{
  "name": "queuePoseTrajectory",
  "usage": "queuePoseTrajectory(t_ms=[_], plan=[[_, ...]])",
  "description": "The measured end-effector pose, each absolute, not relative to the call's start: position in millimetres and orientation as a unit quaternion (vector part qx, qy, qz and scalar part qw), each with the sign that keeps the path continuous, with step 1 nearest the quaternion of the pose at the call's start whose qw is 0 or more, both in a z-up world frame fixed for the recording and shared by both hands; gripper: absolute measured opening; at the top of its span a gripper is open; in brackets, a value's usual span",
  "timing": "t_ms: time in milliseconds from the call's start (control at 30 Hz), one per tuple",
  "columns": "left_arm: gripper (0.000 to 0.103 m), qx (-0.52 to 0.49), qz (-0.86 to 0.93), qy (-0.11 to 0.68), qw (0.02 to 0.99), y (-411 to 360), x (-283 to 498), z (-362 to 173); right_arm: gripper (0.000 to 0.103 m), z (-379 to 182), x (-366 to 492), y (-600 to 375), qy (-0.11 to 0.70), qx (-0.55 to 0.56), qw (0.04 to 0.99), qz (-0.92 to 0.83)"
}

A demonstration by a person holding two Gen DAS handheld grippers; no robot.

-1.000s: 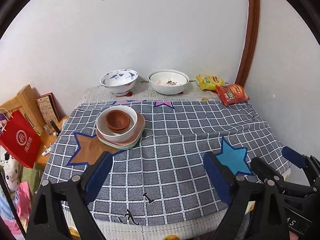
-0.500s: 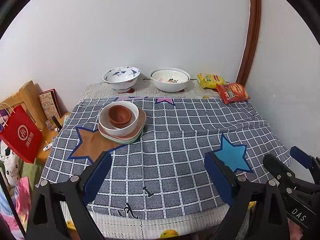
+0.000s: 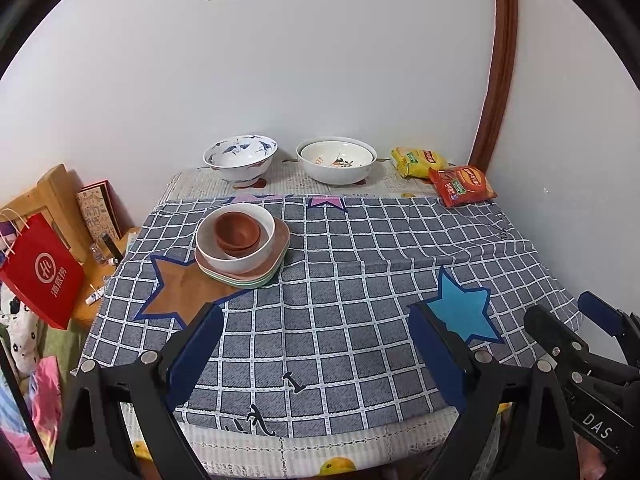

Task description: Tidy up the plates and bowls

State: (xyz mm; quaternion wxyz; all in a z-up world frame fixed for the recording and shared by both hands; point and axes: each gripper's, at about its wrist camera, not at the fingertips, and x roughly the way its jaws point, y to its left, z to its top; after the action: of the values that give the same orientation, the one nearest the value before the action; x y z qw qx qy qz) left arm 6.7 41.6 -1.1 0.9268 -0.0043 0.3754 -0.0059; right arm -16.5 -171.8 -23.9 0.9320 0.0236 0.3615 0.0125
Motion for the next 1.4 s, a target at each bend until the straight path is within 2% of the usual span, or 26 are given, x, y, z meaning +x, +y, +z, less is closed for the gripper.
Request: queuePoseTrajectory(t_ms=[1400], plan=[[0.094,-0.002,-0.012,0.369,0.929,39.9,1.5,3.7,0.087,-15.7,-26.6,-174.8,0.347,0.032,0.937,0.008]])
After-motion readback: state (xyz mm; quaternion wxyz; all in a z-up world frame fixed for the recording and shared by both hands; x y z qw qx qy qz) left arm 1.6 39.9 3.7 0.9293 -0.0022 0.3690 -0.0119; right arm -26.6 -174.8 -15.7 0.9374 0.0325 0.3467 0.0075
